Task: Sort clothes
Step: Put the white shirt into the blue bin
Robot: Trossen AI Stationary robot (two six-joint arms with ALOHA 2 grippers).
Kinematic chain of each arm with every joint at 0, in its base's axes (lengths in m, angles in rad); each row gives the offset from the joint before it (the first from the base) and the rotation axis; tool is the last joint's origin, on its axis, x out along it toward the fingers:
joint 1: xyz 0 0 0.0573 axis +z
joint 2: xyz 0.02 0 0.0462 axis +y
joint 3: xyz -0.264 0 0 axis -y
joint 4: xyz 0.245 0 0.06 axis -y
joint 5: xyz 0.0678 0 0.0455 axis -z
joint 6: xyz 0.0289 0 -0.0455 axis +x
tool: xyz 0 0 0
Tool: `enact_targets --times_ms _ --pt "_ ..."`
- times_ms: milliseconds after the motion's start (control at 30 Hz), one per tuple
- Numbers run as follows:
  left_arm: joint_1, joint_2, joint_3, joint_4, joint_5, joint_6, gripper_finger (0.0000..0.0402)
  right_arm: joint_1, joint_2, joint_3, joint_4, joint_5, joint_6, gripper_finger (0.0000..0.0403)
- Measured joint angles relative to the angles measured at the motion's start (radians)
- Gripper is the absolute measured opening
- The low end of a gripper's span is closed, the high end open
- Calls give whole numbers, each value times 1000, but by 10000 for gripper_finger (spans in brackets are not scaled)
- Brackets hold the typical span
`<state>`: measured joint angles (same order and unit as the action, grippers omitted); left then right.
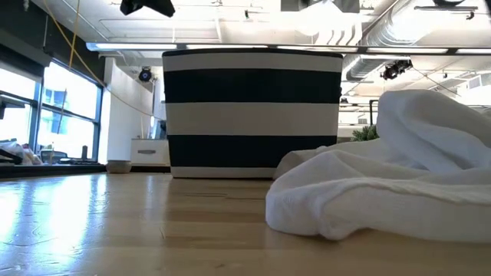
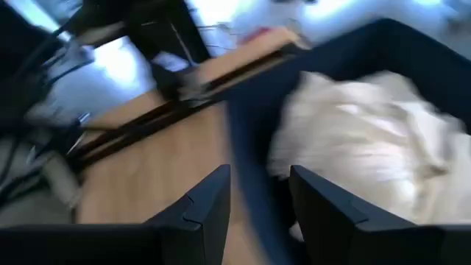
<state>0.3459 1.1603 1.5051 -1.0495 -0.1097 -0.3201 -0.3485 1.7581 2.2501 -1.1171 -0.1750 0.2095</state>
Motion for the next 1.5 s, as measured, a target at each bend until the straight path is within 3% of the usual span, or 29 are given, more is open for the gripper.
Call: enact_targets --times_ms 100,200,367,533,633,800,933,1067,1167,1233,1433,1500 --pt "-3 0 0 1 3 0 39 117 -101 -27 -69 0 -33 137" --pt "-3 0 0 1 3 3 39 242 -195 -111 -157 25 43 137" --pt "-3 0 0 4 2 16 39 415 -360 -402 -276 163 363 138" --pt "-3 0 0 4 2 16 39 455 -511 -766 -316 222 716 140" --pt "-3 0 0 4 2 16 39 450 -563 -958 -243 157 764 161" --pt "-3 0 0 0 -11 16 39 418 -564 -1239 -42 51 800 246" --pt "-3 9 0 1 -15 8 39 389 -508 -1418 124 87 868 307" --pt "-7 22 0 0 -10 -23 39 379 -432 -1571 348 131 928 318" --pt "-7 31 0 -1 8 -57 39 379 -368 -1651 525 111 937 295" --pt "-7 37 0 1 19 -70 39 377 -332 -1663 590 77 944 257" --pt "-8 42 -1 9 17 -70 39 382 -327 -1615 584 36 871 55" --pt "-8 42 -1 10 13 -60 39 382 -360 -1572 538 32 848 22"
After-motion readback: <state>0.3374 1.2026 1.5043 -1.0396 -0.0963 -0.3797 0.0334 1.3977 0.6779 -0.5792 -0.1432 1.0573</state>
